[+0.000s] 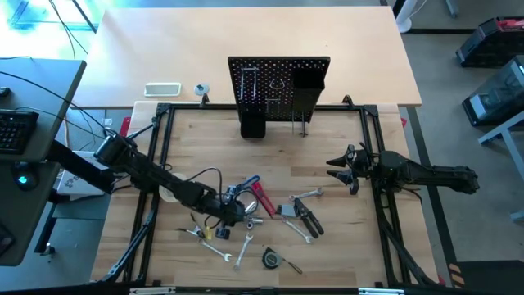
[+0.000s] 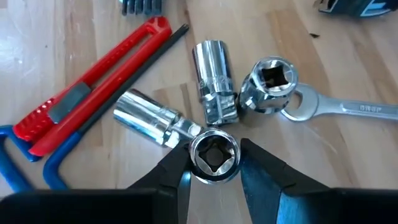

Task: Hang tools onto peg board
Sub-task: Put the middle left socket into the bottom black bin on the peg board

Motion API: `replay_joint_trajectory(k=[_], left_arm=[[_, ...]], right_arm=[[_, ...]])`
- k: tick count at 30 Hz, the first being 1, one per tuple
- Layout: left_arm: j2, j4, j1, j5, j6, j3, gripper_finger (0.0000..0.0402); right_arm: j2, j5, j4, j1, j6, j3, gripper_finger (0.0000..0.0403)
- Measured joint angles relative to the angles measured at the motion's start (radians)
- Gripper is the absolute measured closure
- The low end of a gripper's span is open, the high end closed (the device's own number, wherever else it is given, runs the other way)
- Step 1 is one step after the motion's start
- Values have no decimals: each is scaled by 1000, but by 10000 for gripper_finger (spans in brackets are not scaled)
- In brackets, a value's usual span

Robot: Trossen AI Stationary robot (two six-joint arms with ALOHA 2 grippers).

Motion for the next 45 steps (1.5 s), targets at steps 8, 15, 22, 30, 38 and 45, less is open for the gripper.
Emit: replay_joint_trajectory(k=[8,15,22,30,38,45], left_arm=[[-136,-95,25,-59,32,0,307],[-274,-124,118,-226,106,0,307],[-328,-105,359,-322,161,50,307],[-266,-47,613,-151,248,110,307],[-106,-48,708,-79,282,184,307],[5,-62,734,-70,318,289,307]], right_arm=[[0,0,0,0,0,0,217],[0,0,0,0,0,0,217],[0,0,0,0,14,0,217],[41,-1,0,1,45,0,217],[104,-3,0,1,42,0,217],[140,-4,0,1,49,0,217]])
